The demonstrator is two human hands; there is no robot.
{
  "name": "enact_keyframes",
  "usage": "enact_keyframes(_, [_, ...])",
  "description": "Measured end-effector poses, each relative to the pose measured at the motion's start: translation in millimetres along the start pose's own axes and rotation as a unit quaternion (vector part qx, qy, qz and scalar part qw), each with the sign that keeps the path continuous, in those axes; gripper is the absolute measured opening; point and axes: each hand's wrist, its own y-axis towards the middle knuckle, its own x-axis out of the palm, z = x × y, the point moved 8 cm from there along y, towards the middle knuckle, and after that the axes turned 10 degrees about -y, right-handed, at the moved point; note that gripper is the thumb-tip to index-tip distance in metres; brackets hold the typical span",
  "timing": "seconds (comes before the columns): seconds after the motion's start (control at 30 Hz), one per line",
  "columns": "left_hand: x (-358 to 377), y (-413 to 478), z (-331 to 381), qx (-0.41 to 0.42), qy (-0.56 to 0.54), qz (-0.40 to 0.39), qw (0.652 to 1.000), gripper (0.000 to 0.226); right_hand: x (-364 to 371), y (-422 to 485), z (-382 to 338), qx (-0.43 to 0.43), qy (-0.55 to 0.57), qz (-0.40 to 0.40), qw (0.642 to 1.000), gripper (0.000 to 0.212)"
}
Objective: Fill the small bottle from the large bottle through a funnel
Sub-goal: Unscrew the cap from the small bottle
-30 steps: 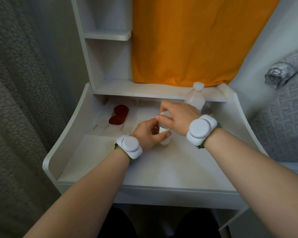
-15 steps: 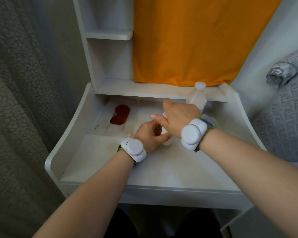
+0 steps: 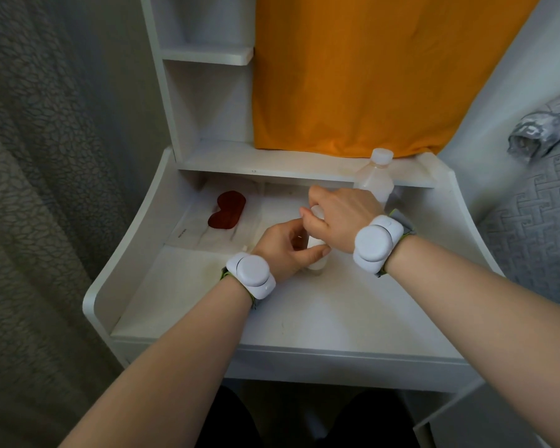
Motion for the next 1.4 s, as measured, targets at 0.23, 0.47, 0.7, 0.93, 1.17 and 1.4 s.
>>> enact_keyframes(0.23, [0.8, -0.4, 2.1, 0.008, -0.02, -0.007, 1.0, 0.017, -1.4, 2.0, -2.9, -0.048, 0.013, -0.015, 0.999, 0.024])
enact_keyframes(0.47, [2.2, -3.3, 9.4, 0.026, 0.007, -0.014, 1.0, 0.023, -3.7, -0.2, -0.8, -0.03, 0.055, -0.008, 0.998, 0.022])
enact_keyframes(0.7, [-4.2, -5.2, 18.7, 0.056, -0.014, 0.016, 0.998, 0.034, -1.1, -1.4, 0.9, 0.088, 0.125, 0.024, 0.988, 0.028])
enact_keyframes(0.93, [2.0, -11.0, 21.7, 0.043, -0.053, -0.018, 0.997, 0.02, -3.0, -6.9, 0.0, 0.064, 0.207, 0.047, 0.975, 0.024])
enact_keyframes(1.17, [8.8, -15.3, 24.3, 0.036, -0.071, -0.059, 0.995, 0.023, -11.5, -8.8, -5.3, -0.025, 0.212, 0.039, 0.976, 0.029])
enact_keyframes(1.4, [-1.1, -10.0, 21.4, 0.039, -0.021, -0.003, 0.999, 0.042, -9.2, -2.5, 9.2, -0.013, 0.191, -0.005, 0.982, 0.032])
